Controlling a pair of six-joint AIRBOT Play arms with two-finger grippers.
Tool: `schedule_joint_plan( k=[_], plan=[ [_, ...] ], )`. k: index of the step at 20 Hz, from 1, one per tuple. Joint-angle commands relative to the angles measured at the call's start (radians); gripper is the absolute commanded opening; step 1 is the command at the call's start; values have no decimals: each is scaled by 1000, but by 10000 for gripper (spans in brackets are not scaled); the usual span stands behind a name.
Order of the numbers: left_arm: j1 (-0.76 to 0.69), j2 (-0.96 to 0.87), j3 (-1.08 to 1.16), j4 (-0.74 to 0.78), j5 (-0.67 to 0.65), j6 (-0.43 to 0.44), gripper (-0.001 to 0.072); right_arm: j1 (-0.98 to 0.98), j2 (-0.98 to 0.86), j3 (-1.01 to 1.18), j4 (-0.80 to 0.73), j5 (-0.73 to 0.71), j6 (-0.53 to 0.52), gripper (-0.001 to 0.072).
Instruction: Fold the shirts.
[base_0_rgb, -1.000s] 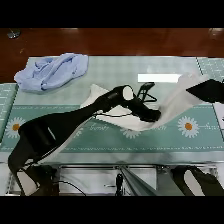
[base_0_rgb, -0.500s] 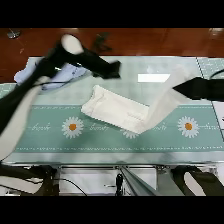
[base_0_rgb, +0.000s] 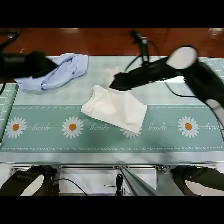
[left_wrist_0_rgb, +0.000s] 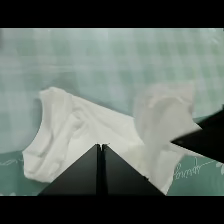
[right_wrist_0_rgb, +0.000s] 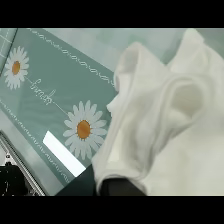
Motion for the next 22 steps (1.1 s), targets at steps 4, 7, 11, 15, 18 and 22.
schedule_joint_plan(
  k=[4,7,11,15,18,22],
  plan=[
    [19,356,-374,-72,50,-5,29,112,-396,270,35,-26,81,47],
    [19,340,-425,-72,69,-4,28,87,-428,271,53,13,81,630],
    [19,302,-441,-71,75,0,28,-138,-285,271,11,306,64,629],
    [19,294,-441,-71,77,3,28,-375,72,143,-425,383,125,629],
    [18,294,-444,-72,78,3,28,-495,441,-351,-496,68,261,629],
    [18,293,-462,-72,85,3,28,-489,657,-969,-166,-282,391,628]
  ],
)
